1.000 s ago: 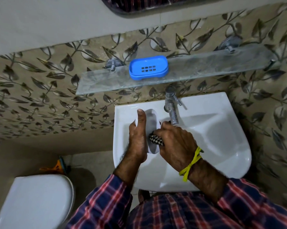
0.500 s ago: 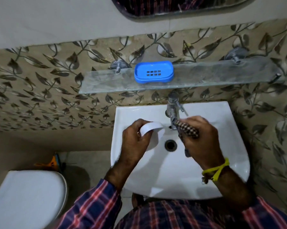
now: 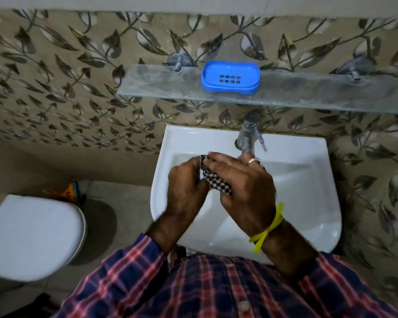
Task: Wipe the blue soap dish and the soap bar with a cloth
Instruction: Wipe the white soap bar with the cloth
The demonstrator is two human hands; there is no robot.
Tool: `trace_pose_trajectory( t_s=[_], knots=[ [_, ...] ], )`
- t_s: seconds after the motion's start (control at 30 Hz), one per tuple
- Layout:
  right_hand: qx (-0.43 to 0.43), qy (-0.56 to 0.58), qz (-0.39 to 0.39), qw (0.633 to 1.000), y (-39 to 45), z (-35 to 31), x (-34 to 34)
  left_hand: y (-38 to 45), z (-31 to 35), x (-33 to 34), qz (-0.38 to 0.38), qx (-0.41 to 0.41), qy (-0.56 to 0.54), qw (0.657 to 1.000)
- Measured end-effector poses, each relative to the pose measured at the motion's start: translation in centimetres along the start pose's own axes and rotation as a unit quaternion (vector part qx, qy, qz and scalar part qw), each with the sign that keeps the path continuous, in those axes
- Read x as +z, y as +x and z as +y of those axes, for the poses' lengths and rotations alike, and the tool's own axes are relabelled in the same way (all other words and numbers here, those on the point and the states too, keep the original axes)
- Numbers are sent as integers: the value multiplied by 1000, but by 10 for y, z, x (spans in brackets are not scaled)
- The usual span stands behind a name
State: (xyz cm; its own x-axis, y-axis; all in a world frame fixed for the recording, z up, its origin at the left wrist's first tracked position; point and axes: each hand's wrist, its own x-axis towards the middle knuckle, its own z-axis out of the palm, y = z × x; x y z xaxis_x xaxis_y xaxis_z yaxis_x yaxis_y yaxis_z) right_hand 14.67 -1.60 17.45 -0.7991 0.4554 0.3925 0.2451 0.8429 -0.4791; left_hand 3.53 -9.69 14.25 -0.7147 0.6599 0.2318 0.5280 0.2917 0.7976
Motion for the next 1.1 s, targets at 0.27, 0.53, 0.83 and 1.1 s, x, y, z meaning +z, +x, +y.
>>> trace_pose_trajectory(
  t_s=[0.27,0.53,0.83,1.1],
  knots=[
    [-13,0,16,1000,5,5,12,2,-11,-5,3,-30,14,999],
    [48,29,1,998,11,8,16,1,-21,-7,13,-10,-24,1000],
    [86,81,10,993,8,11,17,0,-30,-6,61,-32,-111,991],
    [115,116,93,982,15,19,25,1,-15,6,41,-112,-242,963]
  ],
)
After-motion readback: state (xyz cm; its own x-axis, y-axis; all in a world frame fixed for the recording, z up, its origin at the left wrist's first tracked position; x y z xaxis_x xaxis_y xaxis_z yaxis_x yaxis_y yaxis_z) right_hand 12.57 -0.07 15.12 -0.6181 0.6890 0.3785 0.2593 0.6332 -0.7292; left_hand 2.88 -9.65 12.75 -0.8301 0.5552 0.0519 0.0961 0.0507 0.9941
